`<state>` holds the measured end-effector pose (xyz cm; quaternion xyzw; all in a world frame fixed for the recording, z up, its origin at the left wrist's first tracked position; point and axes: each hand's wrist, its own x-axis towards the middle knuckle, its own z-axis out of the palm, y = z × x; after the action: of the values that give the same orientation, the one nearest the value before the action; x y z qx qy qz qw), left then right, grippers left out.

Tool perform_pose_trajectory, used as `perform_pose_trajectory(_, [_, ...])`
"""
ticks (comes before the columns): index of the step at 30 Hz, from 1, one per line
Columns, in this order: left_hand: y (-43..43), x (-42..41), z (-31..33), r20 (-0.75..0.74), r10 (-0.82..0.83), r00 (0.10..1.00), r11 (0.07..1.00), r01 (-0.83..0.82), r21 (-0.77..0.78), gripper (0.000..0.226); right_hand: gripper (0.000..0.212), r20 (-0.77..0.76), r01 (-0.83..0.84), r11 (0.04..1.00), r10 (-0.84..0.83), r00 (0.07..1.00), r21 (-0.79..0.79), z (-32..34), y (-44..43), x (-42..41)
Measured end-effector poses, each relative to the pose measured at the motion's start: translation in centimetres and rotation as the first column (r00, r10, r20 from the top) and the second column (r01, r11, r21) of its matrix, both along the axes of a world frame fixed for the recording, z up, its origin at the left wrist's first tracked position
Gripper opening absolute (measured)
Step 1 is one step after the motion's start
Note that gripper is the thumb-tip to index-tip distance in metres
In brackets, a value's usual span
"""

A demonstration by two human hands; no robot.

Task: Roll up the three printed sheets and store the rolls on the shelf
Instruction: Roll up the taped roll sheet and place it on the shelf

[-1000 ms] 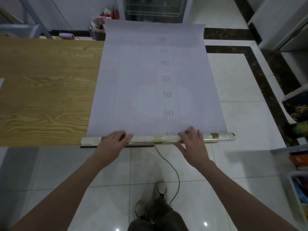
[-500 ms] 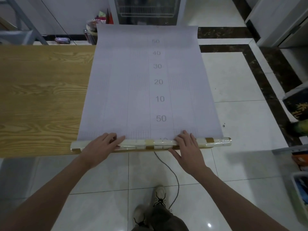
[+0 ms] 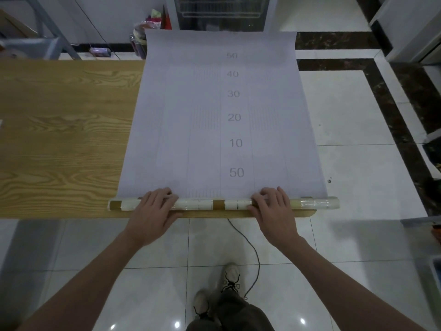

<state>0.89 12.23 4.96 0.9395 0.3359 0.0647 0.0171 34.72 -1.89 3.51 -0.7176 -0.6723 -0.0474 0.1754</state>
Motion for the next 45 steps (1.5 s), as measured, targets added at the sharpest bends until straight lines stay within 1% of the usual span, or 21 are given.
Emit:
perform_pose_trajectory(2, [0.0, 0.3, 0.0, -0.018, 0.046, 0.999, 0.999, -0.046, 0.002, 0.044, 0.031, -0.013, 0.026, 1.0, -0.027, 1.0, -0.013, -0.1, 0.3, 0.0])
perform_pose_trajectory(5, [0.3, 0.8, 0.2, -0.015, 0.01, 1.0, 1.0, -0.01, -0.011, 0.039, 0.045, 0.006, -0.024, 0.997, 0.025, 1.0, -0.07, -0.2, 0.3, 0.5])
perform_pose_trajectory(6, [0.3, 0.8, 0.4, -0.012, -0.008, 1.0, 1.0, 0.008, -0.016, 0.036, 0.044, 0.011, -0.049, 0.996, 0.05, 0.999, -0.072, -0.2, 0.3, 0.7])
perform_pose_trajectory(8, [0.0, 0.9, 0.6, -0.001, -0.025, 1.0, 1.0, 0.025, -0.016, 0.035, 0.034, 0.012, -0.076, 0.996, 0.076, 0.997, -0.041, -0.2, 0.3, 0.9])
perform_pose_trajectory(10, [-0.3, 0.9, 0.6, 0.021, -0.012, 1.0, 1.0, 0.012, -0.02, 0.038, 0.03, -0.005, -0.05, 0.999, 0.05, 0.999, -0.002, -0.3, 0.2, 0.8])
perform_pose_trajectory(13, [-0.3, 1.0, 0.2, 0.004, 0.015, 1.0, 1.0, -0.015, -0.015, 0.042, 0.035, 0.014, 0.005, 1.0, -0.005, 1.0, -0.003, -0.2, 0.1, 0.1])
perform_pose_trajectory(16, [0.3, 1.5, 0.1, 0.017, -0.003, 1.0, 1.0, 0.003, -0.015, 0.038, 0.042, 0.012, 0.023, 1.0, -0.023, 1.0, 0.001, 0.3, 0.0, -0.3])
perform_pose_trajectory(18, [0.6, 1.7, 0.5, 0.027, -0.046, 0.999, 0.999, 0.046, -0.01, 0.033, 0.039, 0.013, 0.009, 1.0, -0.009, 1.0, -0.004, 0.6, 0.0, -0.1])
perform_pose_trajectory(20, [0.7, 1.5, 0.7, 0.033, -0.079, 0.996, 0.997, 0.079, -0.006, 0.034, 0.033, 0.032, -0.001, 1.0, 0.001, 0.999, -0.002, 0.6, 0.1, 0.0])
perform_pose_trajectory(22, [0.7, 1.2, 0.7, 0.045, -0.051, 0.998, 0.999, 0.051, -0.007, 0.036, 0.03, 0.032, 0.013, 1.0, -0.013, 0.999, 0.013, 0.6, 0.3, -0.1])
perform_pose_trajectory(25, [0.7, 1.6, 0.7, 0.018, 0.008, 1.0, 1.0, -0.009, 0.013, 0.038, 0.032, 0.048, 0.038, 0.999, -0.037, 0.998, -0.005, 0.9, 0.4, -0.8])
perform_pose_trajectory(28, [0.6, 2.3, 1.4, -0.011, 0.049, 0.999, 0.998, -0.049, -0.038, 0.04, 0.037, 0.01, 0.043, 0.998, -0.043, 0.999, -0.052, 1.7, 0.7, -1.1])
perform_pose_trajectory(32, [0.4, 2.6, 2.5, -0.033, 0.036, 0.999, 0.997, -0.038, -0.065, 0.036, 0.029, -0.038, -0.015, 0.997, 0.012, 0.999, -0.077, 2.2, 1.1, -0.4])
perform_pose_trajectory(34, [0.5, 2.5, 2.5, -0.031, 0.033, 0.999, 0.997, -0.035, -0.068, 0.032, 0.025, -0.025, -0.015, 0.997, 0.013, 1.0, -0.08, 2.3, 1.4, -0.3])
perform_pose_trajectory(35, [0.6, 2.5, 2.5, -0.045, 0.03, 0.999, 0.997, -0.033, -0.07, 0.034, 0.025, -0.002, -0.01, 0.997, 0.01, 1.0, -0.079, 2.3, 1.5, -0.4])
perform_pose_trajectory(37, [0.9, 2.6, 2.6, -0.093, 0.017, 0.996, 0.998, -0.022, -0.055, 0.038, 0.029, 0.037, -0.003, 0.996, 0.007, 0.999, -0.092, 2.3, 1.7, -0.8])
perform_pose_trajectory(39, [1.1, 2.8, 2.8, -0.135, 0.007, 0.991, 0.999, -0.012, -0.038, 0.042, 0.037, 0.027, 0.008, 0.993, -0.005, 1.0, -0.121, 2.5, 1.8, -1.1])
perform_pose_trajectory(41, [1.1, 2.9, 2.9, -0.155, -0.03, 0.988, 0.999, 0.024, -0.04, 0.038, 0.042, 0.009, 0.016, 0.988, -0.015, 1.0, -0.157, 2.6, 2.0, -1.2])
perform_pose_trajectory(43, [0.9, 2.9, 3.1, -0.179, -0.051, 0.983, 0.998, 0.042, -0.051, 0.029, 0.035, 0.027, 0.009, 0.987, -0.004, 1.0, -0.162, 2.6, 2.1, -1.2])
perform_pose_trajectory(45, [0.8, 3.0, 3.3, -0.191, -0.025, 0.981, 0.997, 0.011, -0.073, 0.029, 0.03, 0.032, 0.014, 0.989, -0.009, 0.999, -0.147, 2.5, 2.1, -1.2])
